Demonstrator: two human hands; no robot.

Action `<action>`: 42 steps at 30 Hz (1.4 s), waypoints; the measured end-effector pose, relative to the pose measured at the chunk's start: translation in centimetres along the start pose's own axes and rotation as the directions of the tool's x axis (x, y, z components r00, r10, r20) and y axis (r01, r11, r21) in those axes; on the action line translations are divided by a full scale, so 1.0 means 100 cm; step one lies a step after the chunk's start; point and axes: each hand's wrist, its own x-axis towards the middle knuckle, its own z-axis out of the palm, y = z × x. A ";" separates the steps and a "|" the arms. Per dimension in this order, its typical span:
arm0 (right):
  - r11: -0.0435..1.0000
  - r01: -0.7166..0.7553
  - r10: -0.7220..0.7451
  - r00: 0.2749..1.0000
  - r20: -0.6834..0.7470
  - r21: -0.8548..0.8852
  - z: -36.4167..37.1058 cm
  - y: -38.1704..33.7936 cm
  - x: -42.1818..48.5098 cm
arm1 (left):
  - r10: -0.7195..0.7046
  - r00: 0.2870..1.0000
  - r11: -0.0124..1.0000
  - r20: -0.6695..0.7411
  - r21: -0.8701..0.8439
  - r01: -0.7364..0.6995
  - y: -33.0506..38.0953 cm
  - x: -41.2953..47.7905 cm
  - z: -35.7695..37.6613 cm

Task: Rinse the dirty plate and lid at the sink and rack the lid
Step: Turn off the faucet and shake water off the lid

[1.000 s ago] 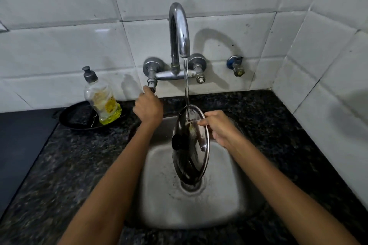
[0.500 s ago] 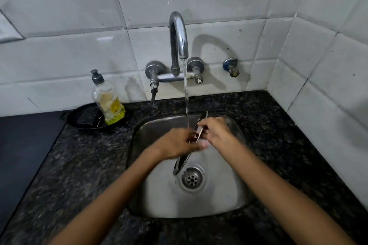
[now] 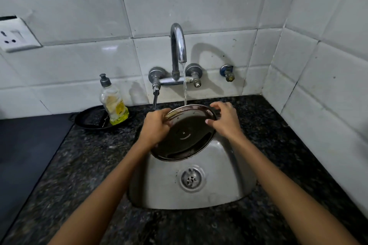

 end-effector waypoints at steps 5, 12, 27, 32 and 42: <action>0.982 0.089 -0.115 0.981 0.158 0.165 -0.008 0.004 0.006 | 0.020 1.000 0.997 0.021 -0.080 -0.018 0.007 0.006 -0.023; 0.907 -0.020 -0.060 0.983 0.176 0.420 -0.025 -0.010 0.012 | 0.060 0.998 0.968 0.008 -0.244 -0.056 0.021 0.011 -0.051; 0.879 0.010 -0.087 0.986 0.140 0.477 -0.049 -0.038 0.009 | 0.120 0.992 0.955 -0.041 -0.269 -0.126 0.032 0.016 -0.068; 0.869 0.010 -0.087 0.987 0.134 0.494 -0.051 -0.039 0.006 | 0.124 0.991 0.959 -0.040 -0.250 -0.130 0.031 0.016 -0.067; 0.873 0.014 -0.087 0.988 0.127 0.488 -0.056 -0.044 0.003 | 0.118 0.992 0.959 -0.053 -0.255 -0.128 0.030 0.017 -0.068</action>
